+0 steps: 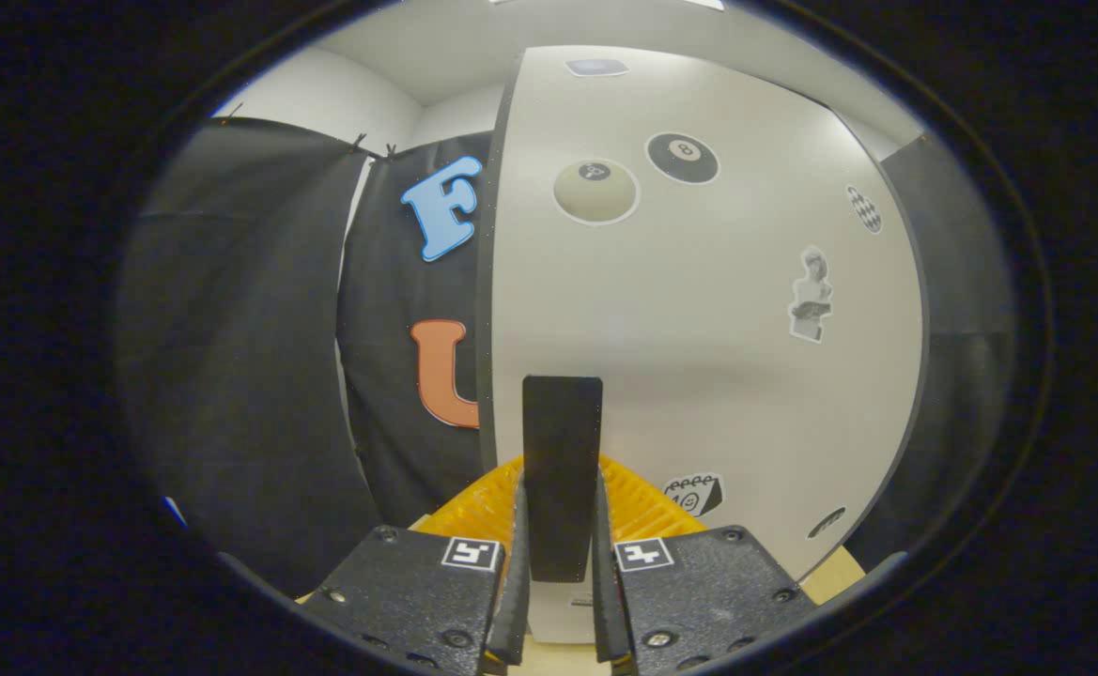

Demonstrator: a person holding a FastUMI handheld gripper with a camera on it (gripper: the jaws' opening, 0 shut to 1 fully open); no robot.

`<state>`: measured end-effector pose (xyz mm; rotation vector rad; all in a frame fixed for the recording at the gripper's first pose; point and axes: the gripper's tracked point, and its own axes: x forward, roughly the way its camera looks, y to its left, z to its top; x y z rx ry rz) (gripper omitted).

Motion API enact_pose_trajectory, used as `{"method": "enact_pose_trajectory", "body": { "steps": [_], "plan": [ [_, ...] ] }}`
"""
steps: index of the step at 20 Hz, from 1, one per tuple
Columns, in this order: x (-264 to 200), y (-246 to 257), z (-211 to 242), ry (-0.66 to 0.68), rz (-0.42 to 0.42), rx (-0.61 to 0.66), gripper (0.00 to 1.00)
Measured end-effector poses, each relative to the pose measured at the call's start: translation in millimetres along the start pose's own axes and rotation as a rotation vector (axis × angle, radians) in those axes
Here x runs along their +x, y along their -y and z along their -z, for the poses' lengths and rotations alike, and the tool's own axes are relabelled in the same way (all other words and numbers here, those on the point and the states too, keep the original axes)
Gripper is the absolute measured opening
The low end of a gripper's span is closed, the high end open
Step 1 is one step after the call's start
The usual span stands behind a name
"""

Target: Open the shoe cabinet door, grab the shoes and put them into the shoe cabinet, then close the shoe cabinet door.

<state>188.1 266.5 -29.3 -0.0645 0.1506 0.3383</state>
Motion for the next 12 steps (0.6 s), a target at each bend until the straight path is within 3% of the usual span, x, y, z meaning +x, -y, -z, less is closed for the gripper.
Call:
{"method": "enact_pose_trajectory", "body": {
  "steps": [7, 12],
  "plan": [
    [-22.8, 2.1, 1.0, 0.022, -0.013, -0.021, 0.31],
    [-38.5, 2.4, 1.6, -0.003, -0.072, 0.012, 0.31]
  ]
}}
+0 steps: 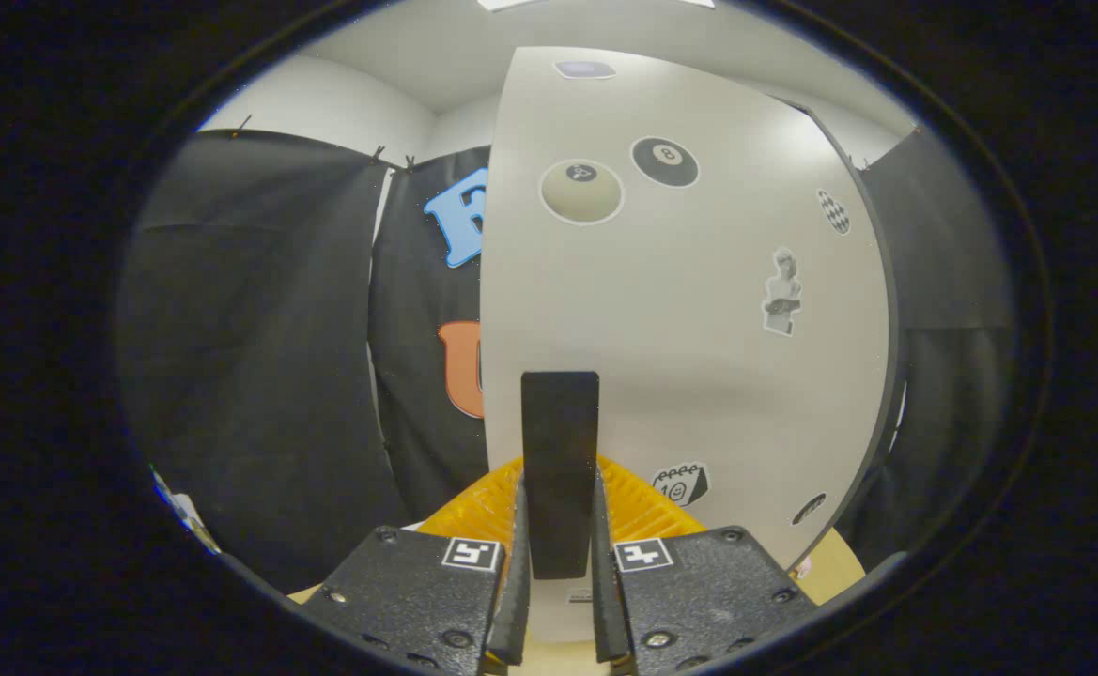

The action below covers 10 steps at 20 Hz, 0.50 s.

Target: Open the shoe cabinet door, grab the shoes and put them into the shoe cabinet, then close the shoe cabinet door.

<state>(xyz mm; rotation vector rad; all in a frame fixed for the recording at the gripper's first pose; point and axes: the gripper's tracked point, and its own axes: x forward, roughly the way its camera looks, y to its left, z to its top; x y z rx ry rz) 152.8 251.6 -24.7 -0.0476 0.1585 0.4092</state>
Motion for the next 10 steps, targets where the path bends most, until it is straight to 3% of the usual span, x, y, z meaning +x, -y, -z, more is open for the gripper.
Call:
{"method": "enact_pose_trajectory", "body": {
  "steps": [10],
  "plan": [
    [-44.3, 10.1, 4.2, -0.018, -0.102, 0.038, 0.31]
  ]
}}
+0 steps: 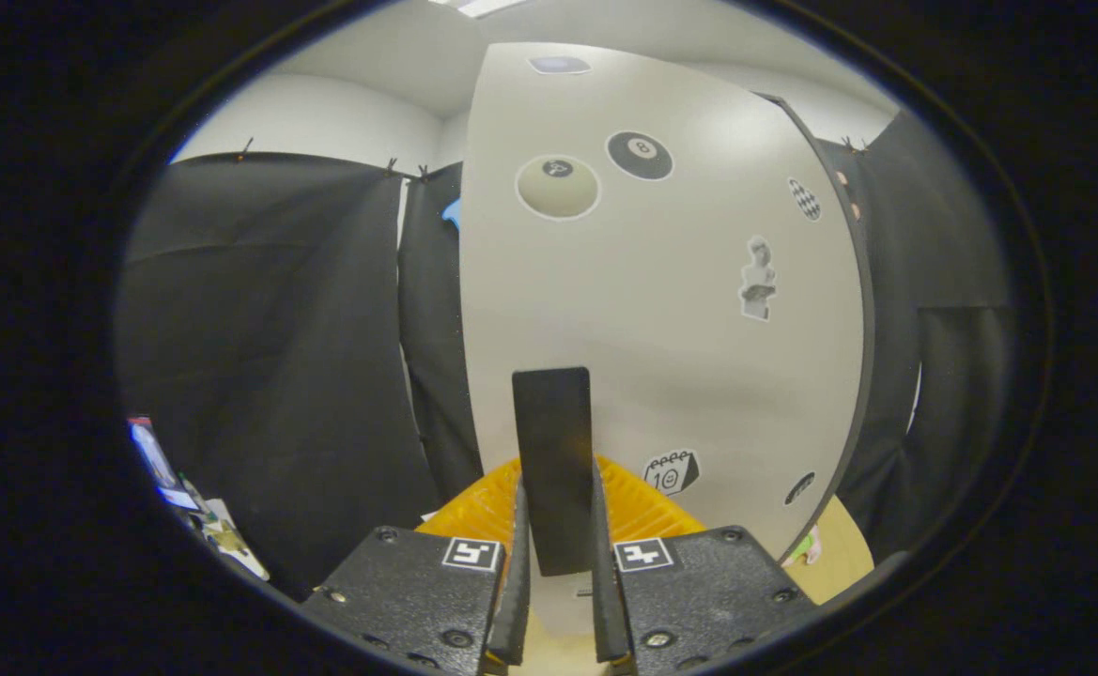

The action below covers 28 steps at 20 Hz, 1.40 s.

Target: Open the shoe cabinet door, grab the shoes and put them into the shoe cabinet, then close the shoe cabinet door.

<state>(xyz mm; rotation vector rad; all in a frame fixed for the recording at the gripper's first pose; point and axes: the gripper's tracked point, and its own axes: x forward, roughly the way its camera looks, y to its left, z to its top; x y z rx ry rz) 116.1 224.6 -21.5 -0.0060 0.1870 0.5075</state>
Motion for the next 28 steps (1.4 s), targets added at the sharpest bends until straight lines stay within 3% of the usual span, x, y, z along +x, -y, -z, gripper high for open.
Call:
{"method": "enact_pose_trajectory", "body": {
  "steps": [15, 28],
  "plan": [
    [-64.2, 30.4, 8.9, 0.085, -0.019, -0.067, 0.31],
    [-125.5, 89.7, 13.1, 0.119, 0.082, -0.049, 0.28]
  ]
}}
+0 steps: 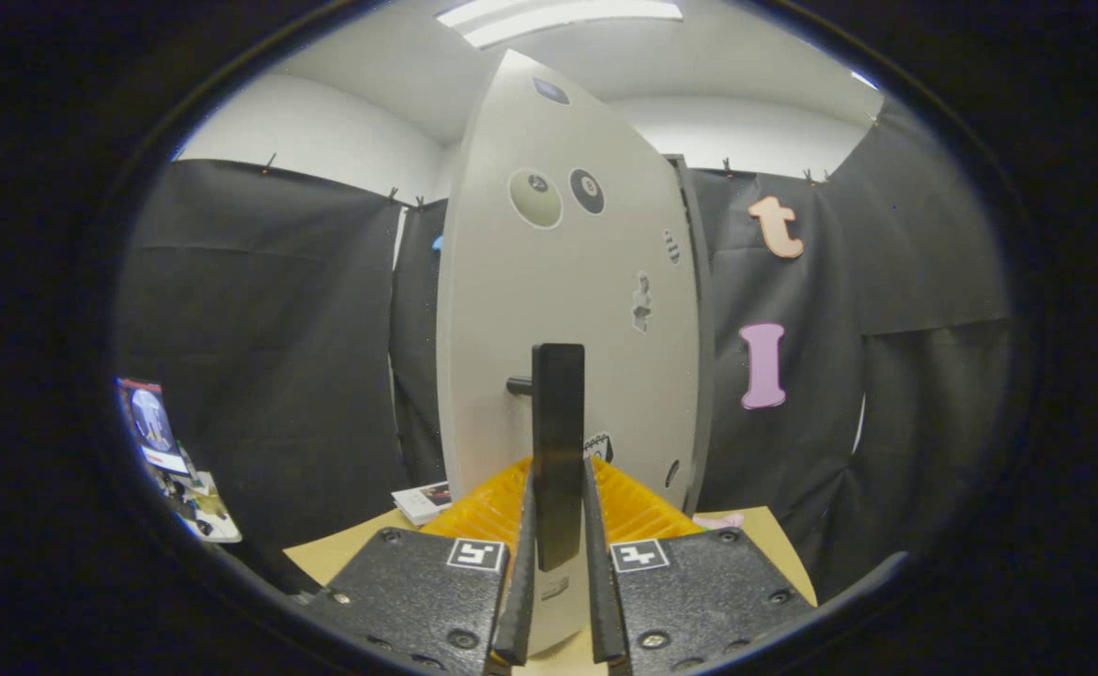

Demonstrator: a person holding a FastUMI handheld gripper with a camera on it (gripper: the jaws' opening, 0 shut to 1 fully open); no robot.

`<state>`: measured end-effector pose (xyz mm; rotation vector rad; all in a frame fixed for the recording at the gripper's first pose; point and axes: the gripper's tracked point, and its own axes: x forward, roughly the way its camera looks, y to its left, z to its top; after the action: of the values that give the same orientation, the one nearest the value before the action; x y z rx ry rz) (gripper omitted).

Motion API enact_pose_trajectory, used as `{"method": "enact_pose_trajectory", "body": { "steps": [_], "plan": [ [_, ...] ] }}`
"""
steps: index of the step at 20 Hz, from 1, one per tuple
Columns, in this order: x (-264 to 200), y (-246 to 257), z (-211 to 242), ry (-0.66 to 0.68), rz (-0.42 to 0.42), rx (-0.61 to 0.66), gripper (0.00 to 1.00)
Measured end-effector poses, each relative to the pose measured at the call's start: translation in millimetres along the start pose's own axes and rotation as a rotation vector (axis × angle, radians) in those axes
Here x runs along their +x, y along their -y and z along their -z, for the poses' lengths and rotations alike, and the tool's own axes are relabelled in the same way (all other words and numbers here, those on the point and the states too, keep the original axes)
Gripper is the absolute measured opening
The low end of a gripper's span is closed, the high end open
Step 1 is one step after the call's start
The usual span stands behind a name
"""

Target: Open the shoe cabinet door, grab the shoes and put them into the shoe cabinet, then close the shoe cabinet door.

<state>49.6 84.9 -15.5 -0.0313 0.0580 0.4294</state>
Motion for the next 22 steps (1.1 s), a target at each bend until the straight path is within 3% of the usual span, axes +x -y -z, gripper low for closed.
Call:
{"method": "enact_pose_trajectory", "body": {
  "steps": [7, 10, 11, 12, 16, 22],
  "plan": [
    [-47.3, 56.7, -13.1, 0.064, 0.189, -0.037, 0.27],
    [-80.6, 91.3, -36.5, 0.162, 0.349, -0.127, 0.26],
    [-91.7, 104.6, -45.6, 0.204, 0.397, -0.154, 0.21],
    [-101.5, 103.1, -56.2, 0.248, 0.39, -0.177, 0.22],
    [-103.8, 97.9, -45.5, 0.233, 0.376, -0.216, 0.6],
    [-106.0, 62.8, -32.3, 0.221, 0.281, -0.174, 0.82]
  ]
}}
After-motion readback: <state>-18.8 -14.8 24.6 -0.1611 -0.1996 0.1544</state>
